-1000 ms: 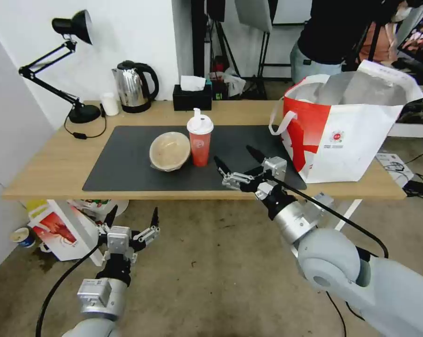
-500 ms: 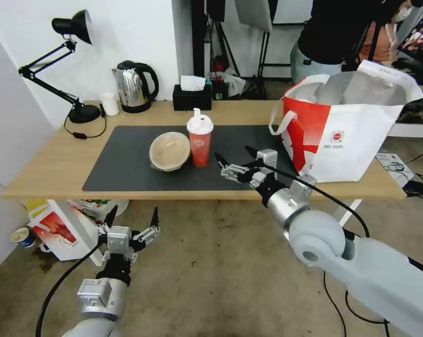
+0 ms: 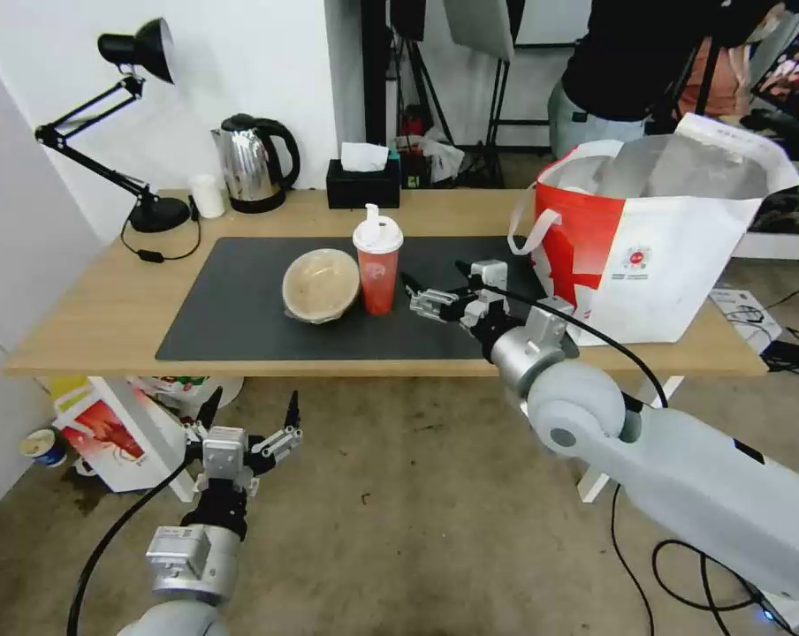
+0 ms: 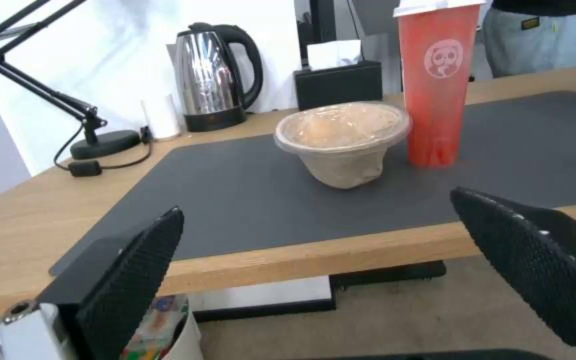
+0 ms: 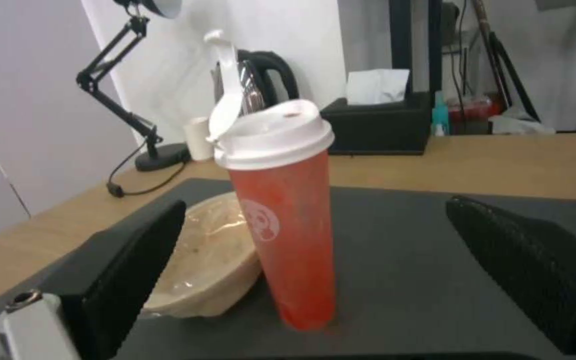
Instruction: Pick up the trash from the table and place it into the takeout bag.
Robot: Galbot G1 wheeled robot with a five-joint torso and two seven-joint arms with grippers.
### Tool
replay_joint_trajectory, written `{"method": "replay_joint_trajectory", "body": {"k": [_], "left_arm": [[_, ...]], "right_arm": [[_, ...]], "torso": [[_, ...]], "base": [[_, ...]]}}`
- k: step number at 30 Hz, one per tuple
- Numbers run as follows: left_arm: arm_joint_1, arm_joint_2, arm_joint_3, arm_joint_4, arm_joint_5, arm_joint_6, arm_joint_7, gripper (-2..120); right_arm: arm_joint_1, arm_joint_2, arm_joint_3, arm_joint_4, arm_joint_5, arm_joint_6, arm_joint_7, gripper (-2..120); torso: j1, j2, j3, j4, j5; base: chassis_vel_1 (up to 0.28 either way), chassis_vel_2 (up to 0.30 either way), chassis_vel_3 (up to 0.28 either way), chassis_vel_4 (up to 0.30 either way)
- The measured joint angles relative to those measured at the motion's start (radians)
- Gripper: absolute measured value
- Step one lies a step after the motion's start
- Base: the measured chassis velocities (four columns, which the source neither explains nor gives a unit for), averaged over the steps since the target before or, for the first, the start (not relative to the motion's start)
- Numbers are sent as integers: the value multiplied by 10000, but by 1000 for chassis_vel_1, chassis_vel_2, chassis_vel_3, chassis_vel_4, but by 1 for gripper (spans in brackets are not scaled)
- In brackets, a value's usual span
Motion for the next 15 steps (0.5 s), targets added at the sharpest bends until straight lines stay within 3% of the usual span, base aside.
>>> {"method": "replay_joint_trajectory", "body": {"k": [15], "left_arm": [[0,0,0,0,0,0,0,100]], "right_arm": [[485,429,-505,-765,5,-82,-180,100]], "torso": [[0,0,0,0,0]], "base": [[0,0,0,0]]}}
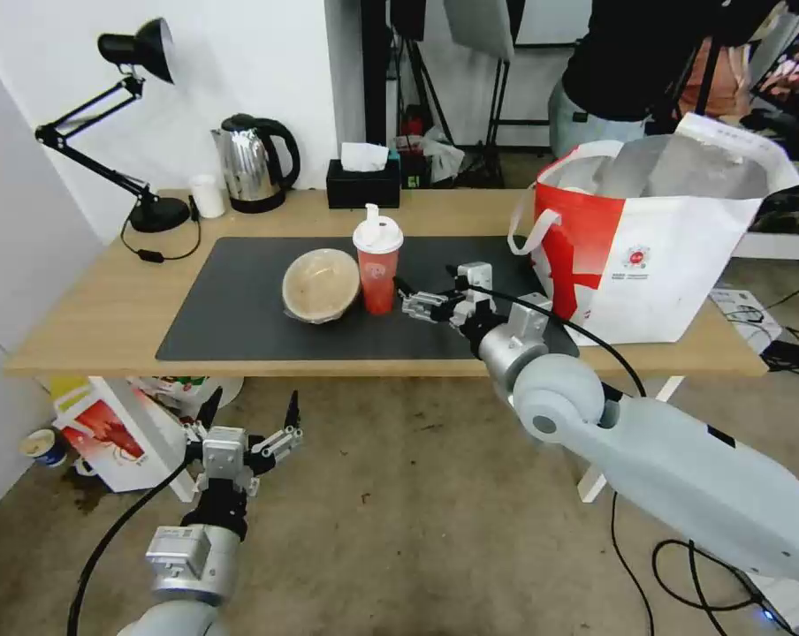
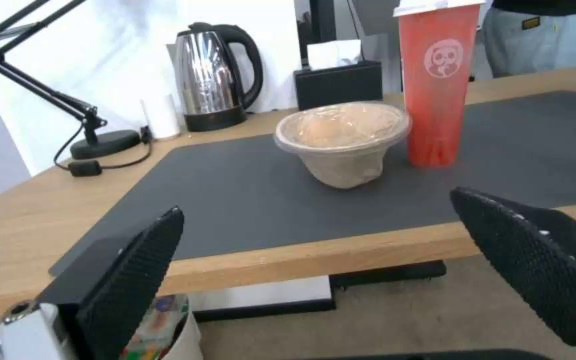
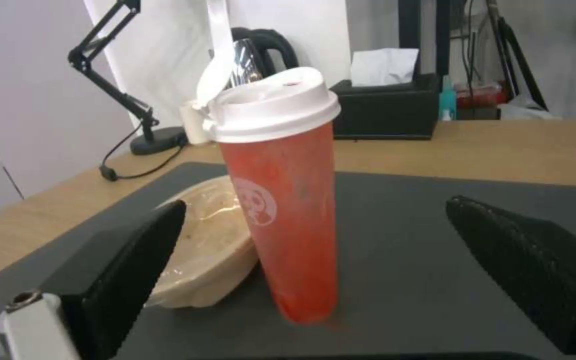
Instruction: Pick up the trash from the table and place it into the takeout bag.
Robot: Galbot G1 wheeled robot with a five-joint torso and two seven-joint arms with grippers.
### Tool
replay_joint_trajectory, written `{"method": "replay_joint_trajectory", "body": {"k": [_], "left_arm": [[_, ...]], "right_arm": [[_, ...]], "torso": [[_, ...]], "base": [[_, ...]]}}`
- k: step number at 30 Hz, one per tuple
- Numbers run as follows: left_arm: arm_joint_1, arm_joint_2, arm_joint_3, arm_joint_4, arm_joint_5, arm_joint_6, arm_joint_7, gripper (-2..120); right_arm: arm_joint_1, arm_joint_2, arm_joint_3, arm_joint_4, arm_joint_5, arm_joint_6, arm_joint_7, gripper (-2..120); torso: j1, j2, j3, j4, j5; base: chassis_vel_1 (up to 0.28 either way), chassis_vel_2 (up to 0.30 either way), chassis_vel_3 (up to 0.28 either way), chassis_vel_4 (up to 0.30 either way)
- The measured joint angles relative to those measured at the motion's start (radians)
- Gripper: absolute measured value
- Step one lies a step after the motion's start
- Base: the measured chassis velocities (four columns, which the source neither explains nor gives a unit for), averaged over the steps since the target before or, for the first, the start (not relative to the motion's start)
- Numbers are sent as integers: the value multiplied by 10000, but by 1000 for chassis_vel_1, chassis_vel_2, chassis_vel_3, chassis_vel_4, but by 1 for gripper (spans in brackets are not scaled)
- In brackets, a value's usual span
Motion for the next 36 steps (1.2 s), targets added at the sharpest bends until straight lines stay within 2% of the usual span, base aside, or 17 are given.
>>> {"method": "replay_joint_trajectory", "body": {"k": [36], "left_arm": [[0,0,0,0,0,0,0,100]], "right_arm": [[1273,1347,-997,-2107,56,3,-473,100]], "torso": [[0,3,0,0,-1]], "base": [[0,0,0,0]]}}
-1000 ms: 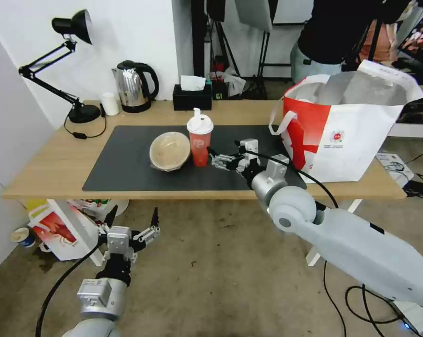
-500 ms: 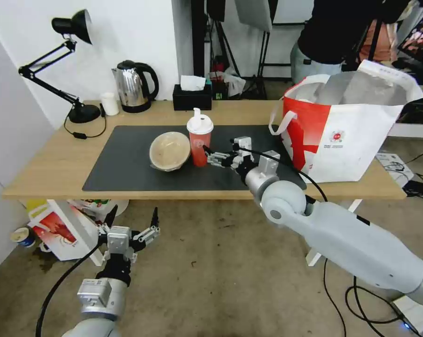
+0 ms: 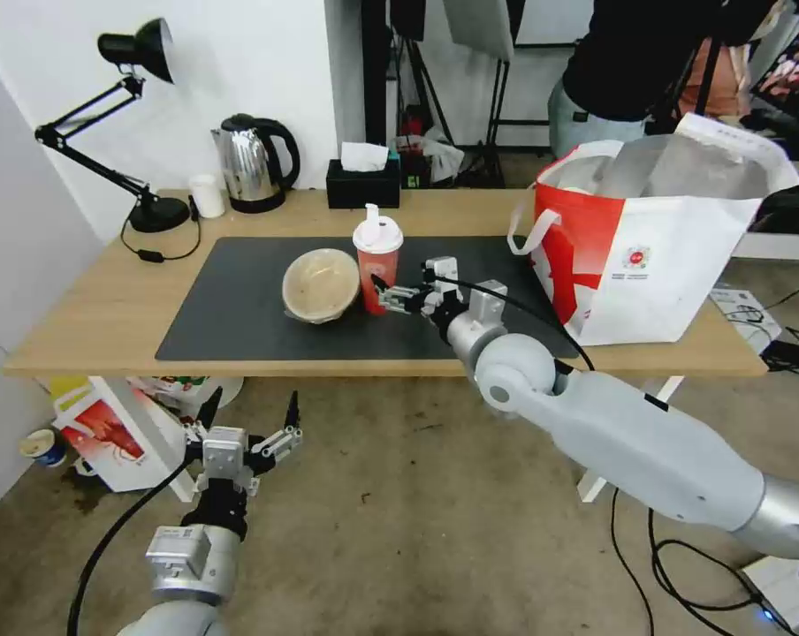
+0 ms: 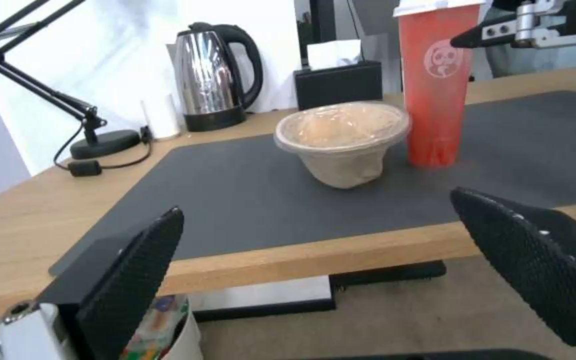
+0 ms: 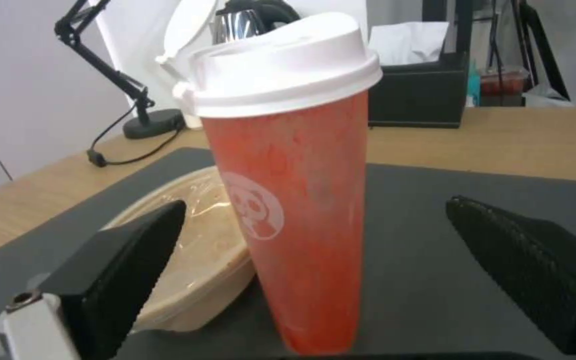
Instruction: Pick up the trash from the table and place it into the takeout bag.
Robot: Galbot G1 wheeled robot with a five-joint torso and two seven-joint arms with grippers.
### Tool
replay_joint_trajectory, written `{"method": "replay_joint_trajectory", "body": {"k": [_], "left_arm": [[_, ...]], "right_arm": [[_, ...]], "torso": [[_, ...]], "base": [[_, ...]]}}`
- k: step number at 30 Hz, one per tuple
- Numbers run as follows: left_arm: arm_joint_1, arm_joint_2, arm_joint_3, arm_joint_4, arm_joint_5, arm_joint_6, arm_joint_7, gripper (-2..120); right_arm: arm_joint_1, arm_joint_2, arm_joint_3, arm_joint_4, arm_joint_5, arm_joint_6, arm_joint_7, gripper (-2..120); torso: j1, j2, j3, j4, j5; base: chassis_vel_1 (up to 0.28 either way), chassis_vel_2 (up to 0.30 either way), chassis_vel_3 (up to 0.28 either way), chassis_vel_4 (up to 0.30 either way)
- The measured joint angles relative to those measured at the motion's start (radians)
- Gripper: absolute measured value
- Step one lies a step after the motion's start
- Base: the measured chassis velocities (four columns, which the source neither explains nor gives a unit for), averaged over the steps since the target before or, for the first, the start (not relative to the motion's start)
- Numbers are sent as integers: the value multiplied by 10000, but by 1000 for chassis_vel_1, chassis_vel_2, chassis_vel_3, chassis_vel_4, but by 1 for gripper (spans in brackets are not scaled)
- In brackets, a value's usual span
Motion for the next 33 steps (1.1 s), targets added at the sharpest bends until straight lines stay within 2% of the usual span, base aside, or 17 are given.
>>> {"method": "replay_joint_trajectory", "body": {"k": [33], "left_arm": [[0,0,0,0,0,0,0,100]], "right_arm": [[734,1005,-484,-1443,73,24,-269,100]], "torso": [[0,-2,0,-1,0]], "base": [[0,0,0,0]]}}
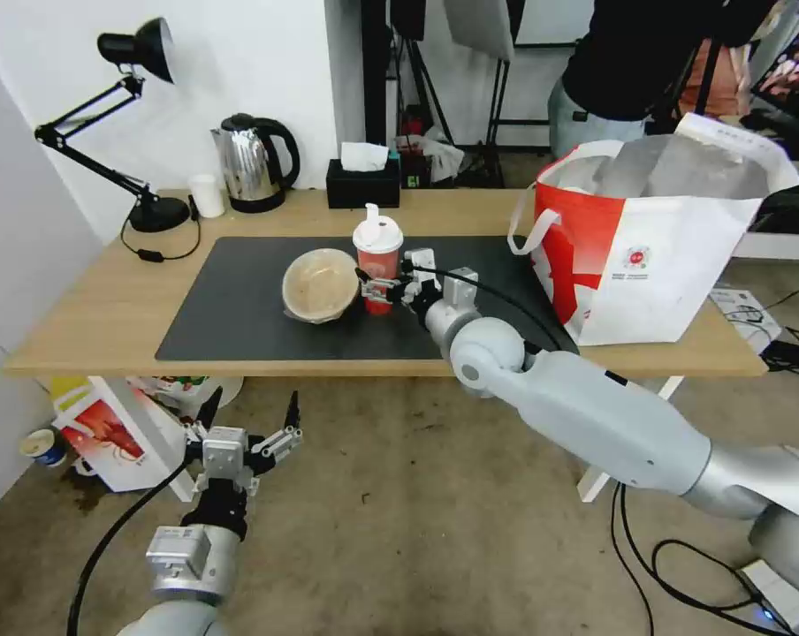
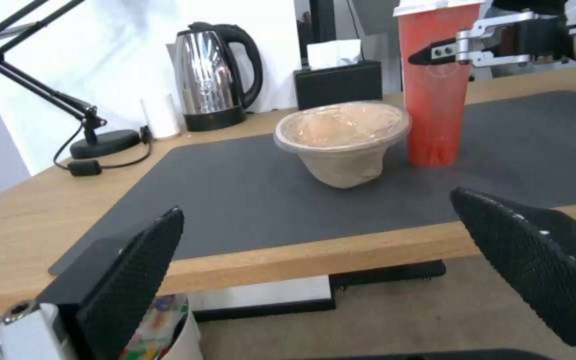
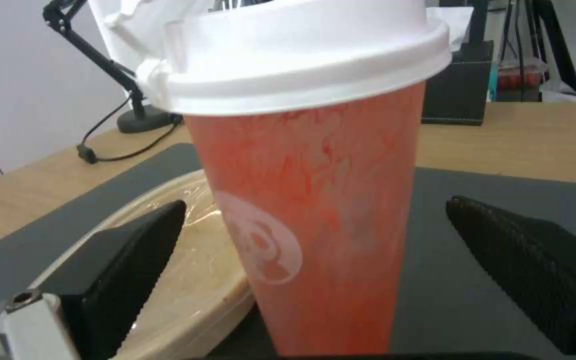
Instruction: Pick up the trash from the table and place it into the takeout bag.
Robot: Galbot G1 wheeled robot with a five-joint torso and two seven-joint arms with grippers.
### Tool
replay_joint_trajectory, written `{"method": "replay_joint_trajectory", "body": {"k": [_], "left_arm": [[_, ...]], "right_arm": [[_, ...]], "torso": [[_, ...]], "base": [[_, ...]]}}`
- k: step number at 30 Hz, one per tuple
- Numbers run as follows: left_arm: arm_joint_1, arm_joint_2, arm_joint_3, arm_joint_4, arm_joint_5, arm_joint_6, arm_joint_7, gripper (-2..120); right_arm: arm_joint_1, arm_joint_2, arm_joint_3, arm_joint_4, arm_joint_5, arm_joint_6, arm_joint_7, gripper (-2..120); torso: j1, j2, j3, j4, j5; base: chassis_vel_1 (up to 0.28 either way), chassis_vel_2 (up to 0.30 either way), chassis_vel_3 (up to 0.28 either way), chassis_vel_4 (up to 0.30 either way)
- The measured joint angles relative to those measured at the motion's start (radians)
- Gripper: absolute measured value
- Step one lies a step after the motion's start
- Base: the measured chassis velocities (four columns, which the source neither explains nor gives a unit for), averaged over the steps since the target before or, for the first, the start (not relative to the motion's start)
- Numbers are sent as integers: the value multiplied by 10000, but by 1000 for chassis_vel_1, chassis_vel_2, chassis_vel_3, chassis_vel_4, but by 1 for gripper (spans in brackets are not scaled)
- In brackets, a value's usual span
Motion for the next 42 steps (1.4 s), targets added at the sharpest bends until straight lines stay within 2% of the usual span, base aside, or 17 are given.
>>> {"method": "replay_joint_trajectory", "body": {"k": [10,18,19,20,22,24,28,42], "left_arm": [[0,0,0,0,0,0,0,100],[0,0,0,0,0,0,1,100],[0,0,0,0,0,0,0,100],[0,0,0,0,0,0,0,100],[0,0,0,0,0,0,0,100],[0,0,0,0,0,0,0,100],[0,0,0,0,0,0,0,100],[0,0,0,0,0,0,0,100]], "right_arm": [[59,374,-18,-539,-34,91,-207,100],[58,420,-19,-585,-12,166,-383,80],[50,414,-19,-585,-3,174,-399,73],[50,414,-19,-585,-3,174,-399,73],[20,381,-20,-585,7,186,-441,64],[15,376,-20,-581,8,192,-450,61],[13,327,-9,-532,11,219,-486,45],[249,64,152,-202,46,270,-518,14]], "torso": [[0,0,0,1,0],[0,0,-2,0,0],[0,0,-2,1,0],[0,0,-2,1,0],[0,0,-2,0,0],[0,0,-2,0,0],[-2,0,-2,1,0],[-2,0,-1,1,0]], "base": [[0,0,0,0],[0,0,0,0],[0,0,0,0],[0,0,0,0],[0,0,0,0],[0,0,0,0],[0,0,0,0],[0,0,0,0]]}}
